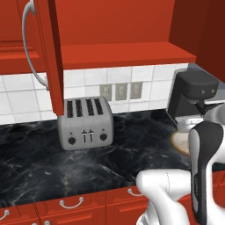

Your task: Pick the sweet potatos from the cabinet and place them in one bowl. Pick the pear from the sink and place it in the other bowl.

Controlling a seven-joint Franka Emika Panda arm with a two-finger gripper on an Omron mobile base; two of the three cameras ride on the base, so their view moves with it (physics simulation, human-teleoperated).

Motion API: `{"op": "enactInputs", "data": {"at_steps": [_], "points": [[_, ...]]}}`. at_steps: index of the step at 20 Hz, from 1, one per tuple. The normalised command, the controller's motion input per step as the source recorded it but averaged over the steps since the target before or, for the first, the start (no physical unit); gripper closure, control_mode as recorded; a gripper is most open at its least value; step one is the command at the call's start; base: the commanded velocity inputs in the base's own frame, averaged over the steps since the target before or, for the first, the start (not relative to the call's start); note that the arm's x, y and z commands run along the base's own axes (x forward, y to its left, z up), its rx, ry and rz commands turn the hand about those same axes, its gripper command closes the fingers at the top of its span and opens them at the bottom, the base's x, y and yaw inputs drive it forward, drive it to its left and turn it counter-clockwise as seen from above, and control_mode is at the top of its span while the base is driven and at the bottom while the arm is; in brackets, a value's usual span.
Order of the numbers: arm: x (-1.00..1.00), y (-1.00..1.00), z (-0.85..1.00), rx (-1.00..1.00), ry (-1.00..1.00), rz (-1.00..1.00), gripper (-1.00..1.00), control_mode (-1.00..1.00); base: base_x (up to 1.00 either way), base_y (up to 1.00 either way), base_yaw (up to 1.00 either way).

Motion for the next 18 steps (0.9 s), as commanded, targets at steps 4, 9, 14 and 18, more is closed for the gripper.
{"op": "enactInputs", "data": {"at_steps": [4, 9, 14, 18], "points": [[-0.09, 0.05, 0.0, 0.0, 0.0, -0.02, -1.0, -1.0, 0.0, 0.0, 0.0], [-0.03, 0.0, 0.0, 0.0, 0.0, 0.0, -1.0, -1.0, 0.0, 0.0, 0.0], [-0.21, -0.01, 0.0, 0.0, -0.01, 0.0, -1.0, 1.0, -0.29, -0.04, 0.0], [0.0, 0.0, 0.0, 0.0, 0.0, 0.0, -1.0, 1.0, -0.76, -0.2, 0.0]]}}
